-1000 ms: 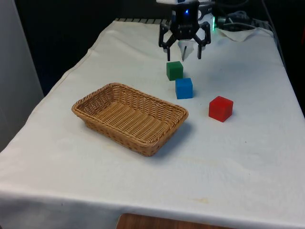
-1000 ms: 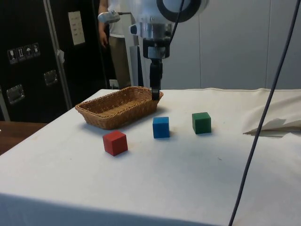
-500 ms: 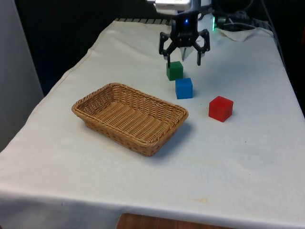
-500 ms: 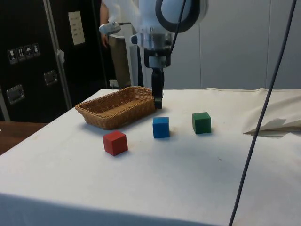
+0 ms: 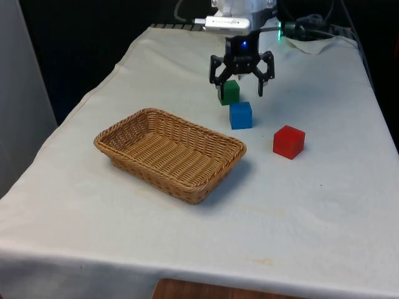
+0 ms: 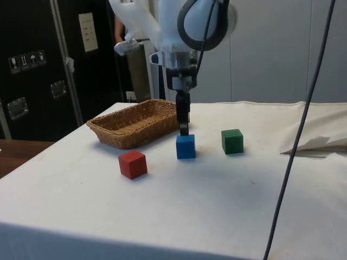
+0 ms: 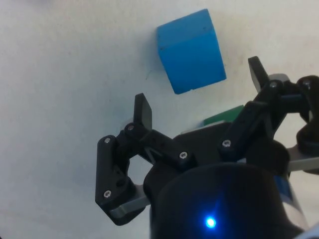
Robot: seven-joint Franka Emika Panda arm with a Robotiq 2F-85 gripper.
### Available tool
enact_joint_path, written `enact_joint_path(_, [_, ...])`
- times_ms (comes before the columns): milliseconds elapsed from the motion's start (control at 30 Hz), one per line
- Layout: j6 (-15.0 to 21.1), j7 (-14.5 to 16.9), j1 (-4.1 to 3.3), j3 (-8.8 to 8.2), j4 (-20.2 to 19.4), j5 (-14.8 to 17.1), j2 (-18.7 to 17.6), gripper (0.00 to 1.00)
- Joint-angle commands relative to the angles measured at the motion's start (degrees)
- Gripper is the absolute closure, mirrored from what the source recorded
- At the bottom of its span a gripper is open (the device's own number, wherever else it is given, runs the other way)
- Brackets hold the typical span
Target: Pick up the blue cube and place it into the basket.
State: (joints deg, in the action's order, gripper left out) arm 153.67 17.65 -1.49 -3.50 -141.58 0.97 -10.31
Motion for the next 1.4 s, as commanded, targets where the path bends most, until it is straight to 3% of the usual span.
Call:
enact_joint_path(0, [0.1, 0.0, -0.06, 0.06, 0.0, 0.0, -0.2, 0.0])
enact_joint_path(500, [2.6, -0.6, -0.11, 1.03, 0.8, 0.3, -3.9, 0.0])
enact_joint_path(833, [4.3, -1.1, -0.46, 0.4, 1.7, -0.9, -6.7, 0.0])
enact_joint_path(867, [3.4, -0.5, -0.06, 0.92, 1.6, -0.1, -6.2, 0.0])
enact_joint_path(900, [4.5, -1.3, -0.52, 0.29, 1.8, -1.0, -7.0, 0.0])
enact_joint_path(1133, [6.6, -1.5, -0.8, -0.17, 2.2, -1.5, -9.1, 0.0])
enact_joint_path(1167, [5.8, -0.5, -0.06, 0.8, 2.1, -0.3, -8.7, 0.0])
enact_joint_path(1200, [6.9, -1.5, -0.86, -0.17, 2.2, -1.5, -9.3, 0.0])
enact_joint_path(1367, [8.3, -1.5, -0.92, -0.23, 2.2, -1.5, -10.5, 0.0])
